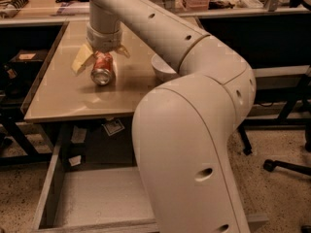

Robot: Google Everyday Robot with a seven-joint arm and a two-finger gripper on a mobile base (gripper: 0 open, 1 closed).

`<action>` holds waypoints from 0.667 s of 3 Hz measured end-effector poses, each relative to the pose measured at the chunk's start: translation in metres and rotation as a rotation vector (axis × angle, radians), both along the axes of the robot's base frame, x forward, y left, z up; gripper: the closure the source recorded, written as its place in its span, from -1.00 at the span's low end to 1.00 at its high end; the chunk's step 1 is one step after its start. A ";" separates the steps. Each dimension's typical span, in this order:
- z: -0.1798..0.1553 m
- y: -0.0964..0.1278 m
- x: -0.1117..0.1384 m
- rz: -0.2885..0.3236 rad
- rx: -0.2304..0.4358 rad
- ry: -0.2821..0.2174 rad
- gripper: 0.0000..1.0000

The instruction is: Place coke can into top drawer

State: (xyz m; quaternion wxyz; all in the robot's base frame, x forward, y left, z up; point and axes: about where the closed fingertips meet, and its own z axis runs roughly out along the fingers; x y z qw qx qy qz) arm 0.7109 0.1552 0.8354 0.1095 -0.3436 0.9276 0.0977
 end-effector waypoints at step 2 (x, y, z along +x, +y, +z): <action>-0.011 0.000 0.003 -0.008 -0.016 0.020 -0.64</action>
Offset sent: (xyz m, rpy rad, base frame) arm 0.0025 0.0004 -0.0094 -0.0129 0.0170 -0.0066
